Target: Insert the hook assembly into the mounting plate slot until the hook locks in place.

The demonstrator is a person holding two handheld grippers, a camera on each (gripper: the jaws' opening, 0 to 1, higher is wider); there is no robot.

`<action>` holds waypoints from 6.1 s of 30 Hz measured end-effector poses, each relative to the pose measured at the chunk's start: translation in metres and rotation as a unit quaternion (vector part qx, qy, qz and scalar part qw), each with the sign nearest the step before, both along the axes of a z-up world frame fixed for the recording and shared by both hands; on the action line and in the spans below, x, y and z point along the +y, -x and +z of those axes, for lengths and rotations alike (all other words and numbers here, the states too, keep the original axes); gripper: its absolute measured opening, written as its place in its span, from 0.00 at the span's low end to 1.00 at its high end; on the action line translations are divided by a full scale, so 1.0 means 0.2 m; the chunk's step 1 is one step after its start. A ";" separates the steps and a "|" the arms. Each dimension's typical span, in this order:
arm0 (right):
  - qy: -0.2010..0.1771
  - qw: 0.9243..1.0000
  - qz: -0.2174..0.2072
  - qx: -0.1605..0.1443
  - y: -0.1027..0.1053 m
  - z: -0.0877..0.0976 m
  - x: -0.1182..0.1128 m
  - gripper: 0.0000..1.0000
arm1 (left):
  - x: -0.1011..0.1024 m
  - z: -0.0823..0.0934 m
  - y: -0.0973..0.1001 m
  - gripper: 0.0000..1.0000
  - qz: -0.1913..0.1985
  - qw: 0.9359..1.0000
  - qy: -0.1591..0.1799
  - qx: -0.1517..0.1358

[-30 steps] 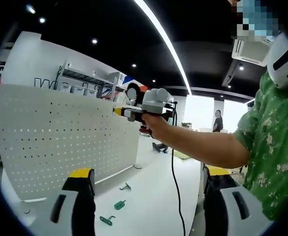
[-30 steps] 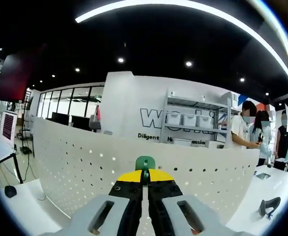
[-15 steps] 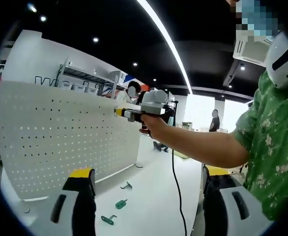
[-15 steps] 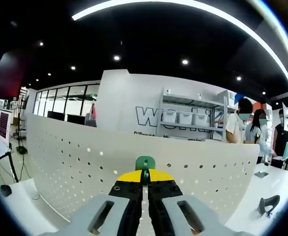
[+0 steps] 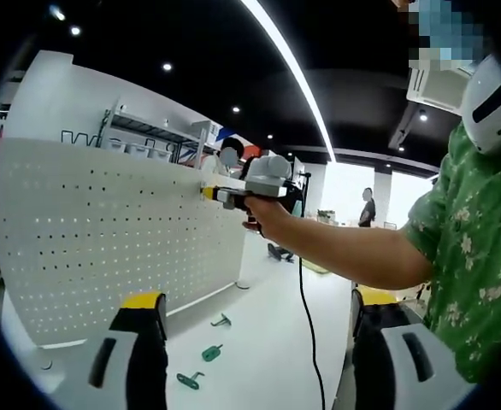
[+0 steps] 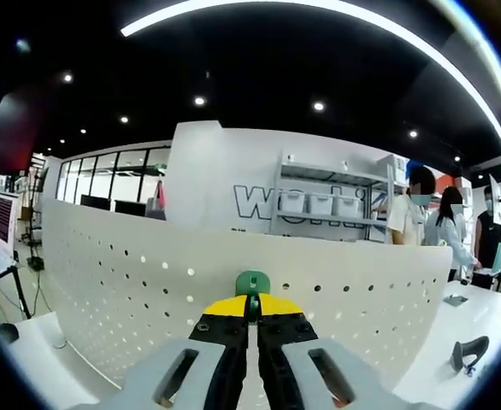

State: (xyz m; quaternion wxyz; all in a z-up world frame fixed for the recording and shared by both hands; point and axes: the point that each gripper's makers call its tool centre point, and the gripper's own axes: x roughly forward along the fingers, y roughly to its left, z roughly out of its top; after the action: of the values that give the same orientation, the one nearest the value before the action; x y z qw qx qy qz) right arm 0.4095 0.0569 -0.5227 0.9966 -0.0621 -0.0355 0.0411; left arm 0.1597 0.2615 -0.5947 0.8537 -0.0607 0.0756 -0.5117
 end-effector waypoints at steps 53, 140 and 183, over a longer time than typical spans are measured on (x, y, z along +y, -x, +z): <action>-0.010 0.999 0.016 -0.029 -0.02 -0.02 0.00 0.01 | 0.00 0.00 -0.03 0.88 -0.002 1.000 -0.006 0.000; -0.003 1.000 0.015 -0.016 0.00 -0.07 0.00 0.11 | 0.00 -0.01 -0.03 0.85 -0.005 1.000 -0.002 0.002; -0.038 0.997 0.067 -0.007 0.16 -0.17 0.03 0.77 | -0.02 0.01 -0.01 0.86 -0.009 1.000 -0.008 -0.003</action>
State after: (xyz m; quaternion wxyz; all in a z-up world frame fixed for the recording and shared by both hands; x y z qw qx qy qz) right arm 0.3767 0.0621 -0.5561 0.9930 -0.0215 -0.0480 0.1060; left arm 0.1622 0.2578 -0.5925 0.8495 -0.0519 0.0780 -0.5193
